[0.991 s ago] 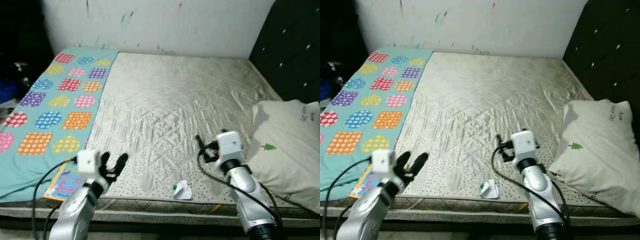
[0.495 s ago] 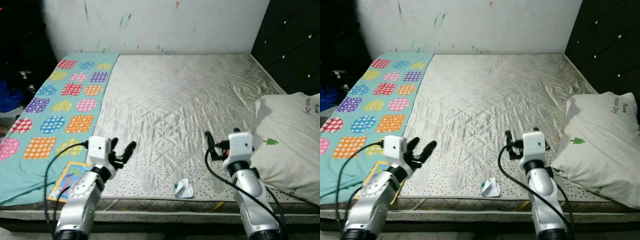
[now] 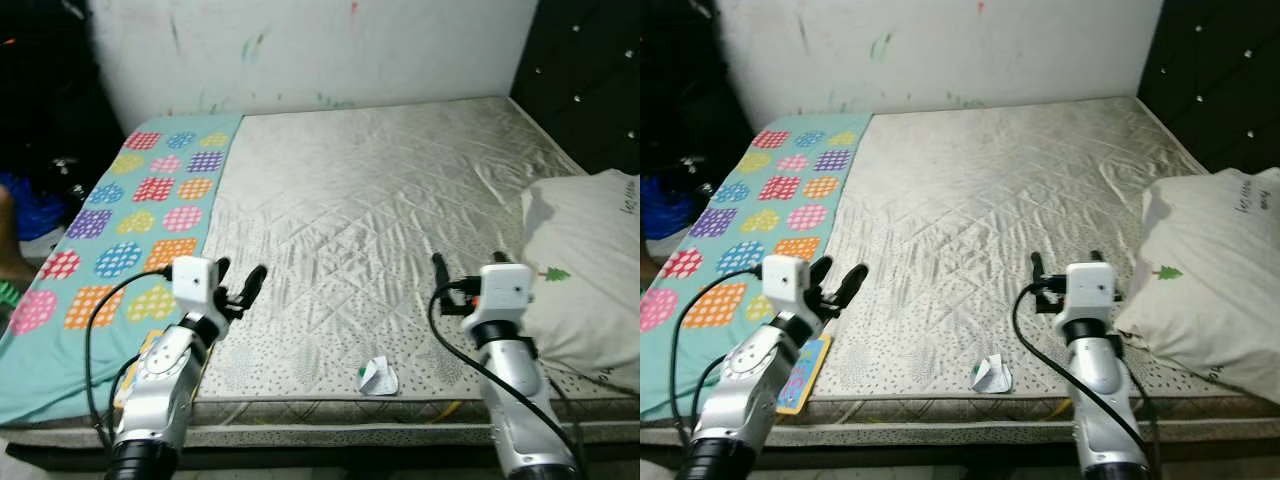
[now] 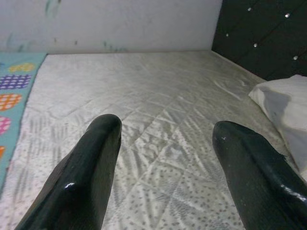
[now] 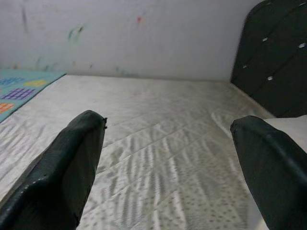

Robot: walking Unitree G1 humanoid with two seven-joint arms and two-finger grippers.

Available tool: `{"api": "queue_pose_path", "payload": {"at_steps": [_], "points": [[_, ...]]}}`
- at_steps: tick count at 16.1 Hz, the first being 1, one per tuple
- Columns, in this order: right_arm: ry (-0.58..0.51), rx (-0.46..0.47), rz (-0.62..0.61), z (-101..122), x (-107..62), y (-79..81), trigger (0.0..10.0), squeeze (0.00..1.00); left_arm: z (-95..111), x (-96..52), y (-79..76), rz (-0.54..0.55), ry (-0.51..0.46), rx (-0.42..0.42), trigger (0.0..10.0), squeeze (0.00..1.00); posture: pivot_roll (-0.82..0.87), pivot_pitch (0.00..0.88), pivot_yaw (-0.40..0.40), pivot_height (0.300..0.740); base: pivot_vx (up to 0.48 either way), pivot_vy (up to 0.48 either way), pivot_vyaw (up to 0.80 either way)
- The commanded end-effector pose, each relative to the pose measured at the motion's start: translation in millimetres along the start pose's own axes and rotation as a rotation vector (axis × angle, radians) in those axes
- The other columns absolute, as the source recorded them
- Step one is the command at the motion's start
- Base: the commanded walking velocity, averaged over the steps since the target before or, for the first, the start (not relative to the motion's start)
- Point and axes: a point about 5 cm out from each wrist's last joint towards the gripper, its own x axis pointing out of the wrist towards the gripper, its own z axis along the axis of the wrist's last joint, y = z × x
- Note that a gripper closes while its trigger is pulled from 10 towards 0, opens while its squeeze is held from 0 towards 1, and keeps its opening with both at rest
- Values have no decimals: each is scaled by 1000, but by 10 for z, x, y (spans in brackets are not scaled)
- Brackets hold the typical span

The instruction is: Clean up the room

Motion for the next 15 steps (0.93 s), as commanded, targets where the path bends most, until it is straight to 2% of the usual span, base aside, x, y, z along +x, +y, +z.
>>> {"api": "queue_pose_path", "payload": {"at_steps": [1,2,3,6,8,12,15], "points": [[28,18,-28,-44,-38,-59,10000,0,-43,-29,-33,-6,21,15,10000,0,-109,0,97,740,0,0,0],[53,22,-32,-100,-67,-84,10000,0,-61,-76,-88,-27,27,37,10000,0,-85,0,91,740,0,0,0],[65,21,-24,-127,-79,-54,10000,0,-87,-147,-72,-25,34,33,10000,0,-71,0,79,740,0,0,0],[57,21,40,-50,-33,95,10000,0,-174,-349,74,45,64,5,10000,0,-51,0,36,740,0,0,-779],[48,26,62,-1,-31,110,10000,0,-136,-380,100,69,51,-2,10000,0,-44,0,17,740,0,0,-763],[85,7,101,-16,-74,32,10000,0,-27,-442,165,130,20,4,10000,0,-35,0,-32,740,0,0,0],[110,30,84,4,-80,-16,10000,0,-14,-509,186,149,27,0,10000,0,-34,0,-31,740,0,0,0]]}}
